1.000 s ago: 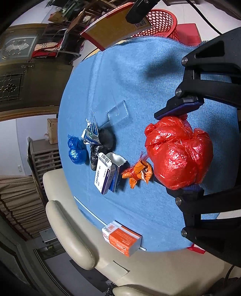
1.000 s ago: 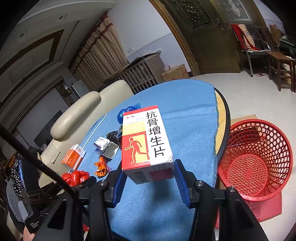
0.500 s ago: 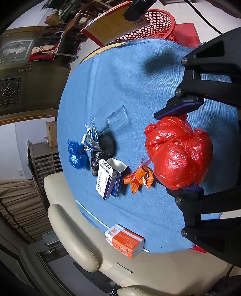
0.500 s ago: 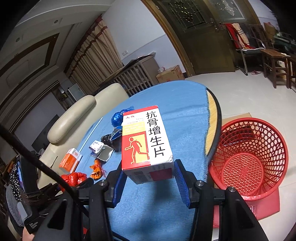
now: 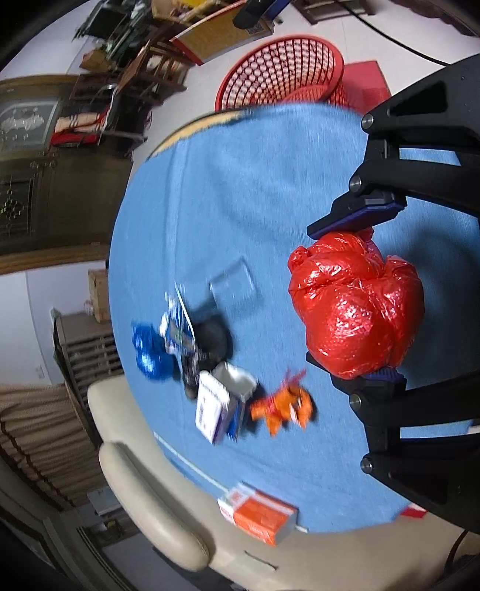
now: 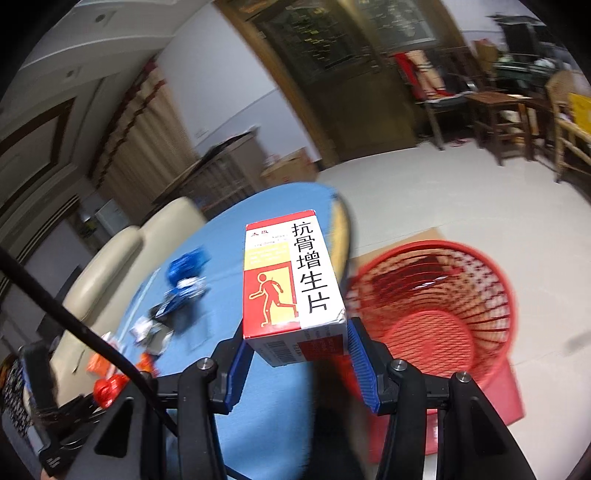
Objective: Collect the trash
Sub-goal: 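Carry the red bag and white-red box toward the red mesh wastebasket, then open both tools over the wastebasket to drop the bag and box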
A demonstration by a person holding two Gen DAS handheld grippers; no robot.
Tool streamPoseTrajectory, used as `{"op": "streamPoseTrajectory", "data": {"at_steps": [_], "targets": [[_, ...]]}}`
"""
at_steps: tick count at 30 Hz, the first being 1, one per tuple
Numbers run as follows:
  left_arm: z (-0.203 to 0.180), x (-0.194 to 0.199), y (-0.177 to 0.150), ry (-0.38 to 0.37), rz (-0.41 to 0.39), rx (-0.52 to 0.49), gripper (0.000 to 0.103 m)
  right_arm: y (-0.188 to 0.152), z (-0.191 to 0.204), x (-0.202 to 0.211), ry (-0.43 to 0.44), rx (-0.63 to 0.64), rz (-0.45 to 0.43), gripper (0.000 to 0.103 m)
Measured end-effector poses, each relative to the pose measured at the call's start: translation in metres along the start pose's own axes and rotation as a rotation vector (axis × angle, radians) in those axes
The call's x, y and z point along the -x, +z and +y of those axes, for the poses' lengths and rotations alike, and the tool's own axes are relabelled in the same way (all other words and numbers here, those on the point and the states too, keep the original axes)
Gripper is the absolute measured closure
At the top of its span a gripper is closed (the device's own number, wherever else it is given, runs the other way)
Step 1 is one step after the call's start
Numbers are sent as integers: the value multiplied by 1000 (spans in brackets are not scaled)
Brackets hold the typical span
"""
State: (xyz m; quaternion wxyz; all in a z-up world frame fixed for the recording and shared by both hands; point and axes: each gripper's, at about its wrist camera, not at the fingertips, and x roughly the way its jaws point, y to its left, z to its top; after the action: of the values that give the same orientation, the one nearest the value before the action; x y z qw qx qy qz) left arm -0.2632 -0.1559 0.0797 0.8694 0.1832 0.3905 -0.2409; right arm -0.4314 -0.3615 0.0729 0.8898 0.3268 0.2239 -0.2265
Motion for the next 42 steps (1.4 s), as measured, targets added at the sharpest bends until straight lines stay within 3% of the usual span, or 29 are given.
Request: {"op": "streamPoseTrajectory", "data": {"at_steps": [7, 15, 18, 20, 36, 38, 42], "targets": [[-40, -9, 16, -92, -12, -61, 42, 12, -68, -3, -150, -81, -6, 50], [-85, -17, 37, -158, -22, -134, 42, 17, -97, -26, -215, -95, 51, 50], [-101, -21, 44, -179, -21, -155, 42, 15, -105, -41, -234, -108, 104, 46], [-110, -25, 50, -194, -20, -171, 42, 12, -111, -46, -244, -119, 124, 30], [-219, -52, 68, -342, 36, -323, 38, 30, -155, -4, -274, -250, 25, 27], [-232, -56, 70, -365, 54, -341, 30, 32, -156, 2, -278, -260, 14, 27], [-241, -59, 72, -375, 72, -360, 26, 35, -159, 8, -284, -269, -5, 27]]}}
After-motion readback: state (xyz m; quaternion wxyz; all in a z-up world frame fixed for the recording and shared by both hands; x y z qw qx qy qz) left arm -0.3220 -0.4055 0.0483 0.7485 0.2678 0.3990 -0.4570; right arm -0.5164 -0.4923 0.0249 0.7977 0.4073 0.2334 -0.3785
